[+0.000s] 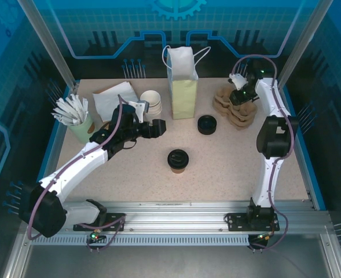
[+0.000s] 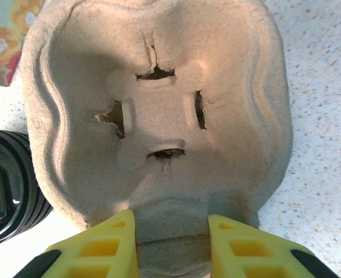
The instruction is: Pack the takeout coffee
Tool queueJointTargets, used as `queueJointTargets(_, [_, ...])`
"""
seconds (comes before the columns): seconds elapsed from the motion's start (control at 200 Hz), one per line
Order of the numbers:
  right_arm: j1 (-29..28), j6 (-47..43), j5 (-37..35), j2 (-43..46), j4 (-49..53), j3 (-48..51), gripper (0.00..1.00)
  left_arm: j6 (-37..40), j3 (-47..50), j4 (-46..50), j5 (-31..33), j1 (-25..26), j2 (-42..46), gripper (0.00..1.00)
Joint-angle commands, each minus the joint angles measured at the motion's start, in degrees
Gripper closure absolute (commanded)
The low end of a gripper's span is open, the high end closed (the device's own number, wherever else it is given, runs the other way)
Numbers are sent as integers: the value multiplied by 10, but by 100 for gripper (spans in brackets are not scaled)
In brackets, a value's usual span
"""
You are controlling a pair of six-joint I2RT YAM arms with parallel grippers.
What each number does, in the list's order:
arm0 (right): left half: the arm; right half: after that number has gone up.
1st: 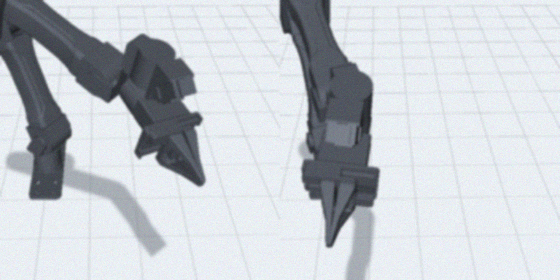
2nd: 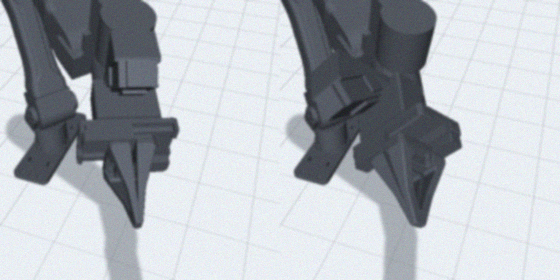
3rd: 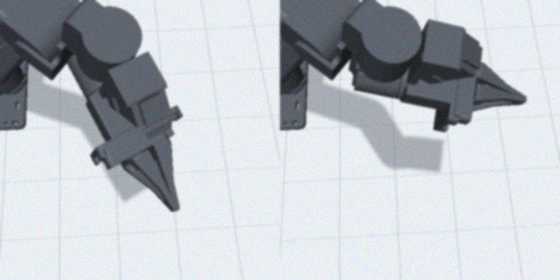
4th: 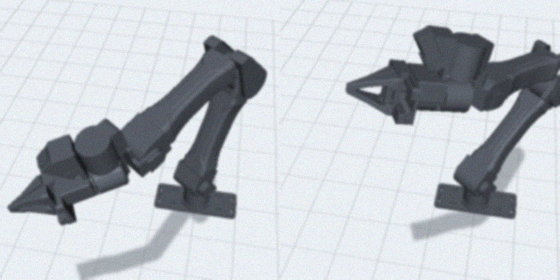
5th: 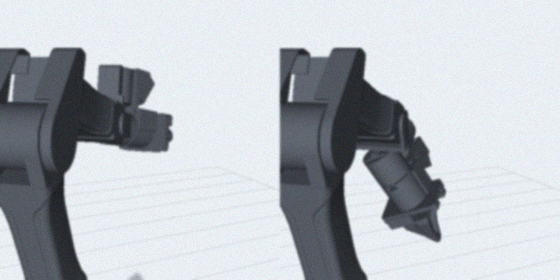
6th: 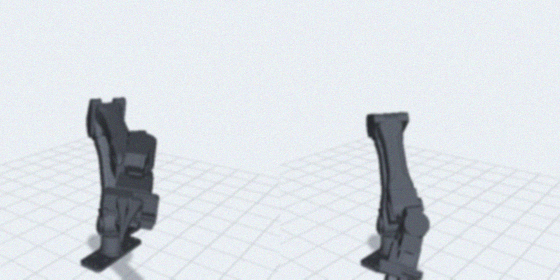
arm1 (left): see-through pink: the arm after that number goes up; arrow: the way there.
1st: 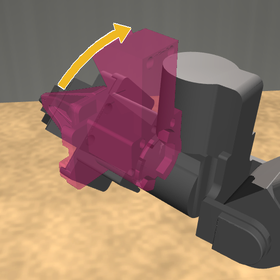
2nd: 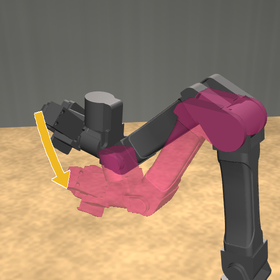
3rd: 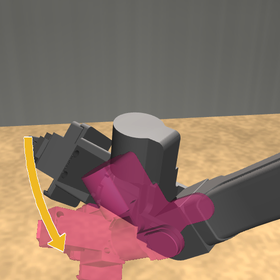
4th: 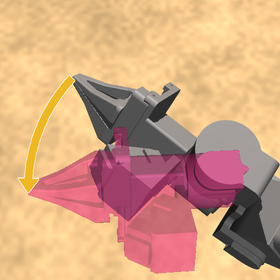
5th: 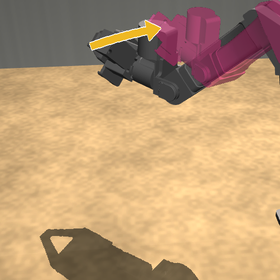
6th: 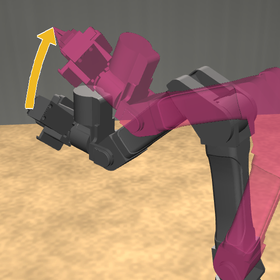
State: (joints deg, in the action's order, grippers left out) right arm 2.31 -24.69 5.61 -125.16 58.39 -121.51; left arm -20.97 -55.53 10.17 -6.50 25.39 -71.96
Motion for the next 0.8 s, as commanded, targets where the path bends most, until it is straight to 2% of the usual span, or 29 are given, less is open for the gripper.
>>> queueJointTargets(0.0, [7,24,3,50,-2,6,71,-5,8,-11,-14,-3,-1,10])
queueJointTargets(0.21, [4,49,1,94,-30,39,71,-4,13,-13,-12,-4,4,10])
queueJointTargets(0.795, [5,-6,5,-17,30,-22,64,-8,15,-13,-16,-4,1,10])
